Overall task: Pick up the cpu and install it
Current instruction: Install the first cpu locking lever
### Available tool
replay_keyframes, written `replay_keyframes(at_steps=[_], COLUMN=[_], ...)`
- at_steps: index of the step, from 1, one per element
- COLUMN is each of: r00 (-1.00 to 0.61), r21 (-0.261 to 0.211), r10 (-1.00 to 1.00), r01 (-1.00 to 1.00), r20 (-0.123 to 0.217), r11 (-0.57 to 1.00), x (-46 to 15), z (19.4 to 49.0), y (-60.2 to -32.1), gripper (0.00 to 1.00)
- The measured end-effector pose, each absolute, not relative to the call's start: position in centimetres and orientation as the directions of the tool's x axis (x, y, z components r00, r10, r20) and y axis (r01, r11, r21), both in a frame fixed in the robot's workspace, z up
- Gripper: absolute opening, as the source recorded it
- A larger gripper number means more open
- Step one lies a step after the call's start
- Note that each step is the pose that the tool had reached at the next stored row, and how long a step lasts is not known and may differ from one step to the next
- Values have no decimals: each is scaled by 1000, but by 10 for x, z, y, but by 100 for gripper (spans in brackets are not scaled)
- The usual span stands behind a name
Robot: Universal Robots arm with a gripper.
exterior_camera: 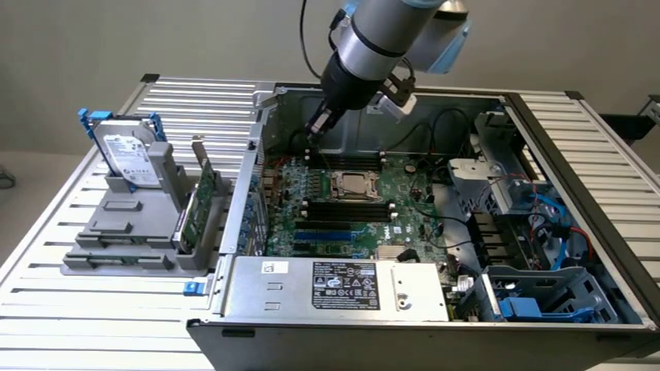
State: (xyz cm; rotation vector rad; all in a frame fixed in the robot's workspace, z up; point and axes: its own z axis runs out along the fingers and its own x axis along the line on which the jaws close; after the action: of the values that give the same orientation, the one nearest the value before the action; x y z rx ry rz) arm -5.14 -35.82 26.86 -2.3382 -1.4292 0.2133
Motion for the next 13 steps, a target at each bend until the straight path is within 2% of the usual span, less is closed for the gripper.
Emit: replay_keyframes(at_steps=[13], r00=[502], r21=[-405], r10=[861], r01=[806], r20=[82], r11=[-432], x=[-60], z=[269], y=[-360], gripper=[11])
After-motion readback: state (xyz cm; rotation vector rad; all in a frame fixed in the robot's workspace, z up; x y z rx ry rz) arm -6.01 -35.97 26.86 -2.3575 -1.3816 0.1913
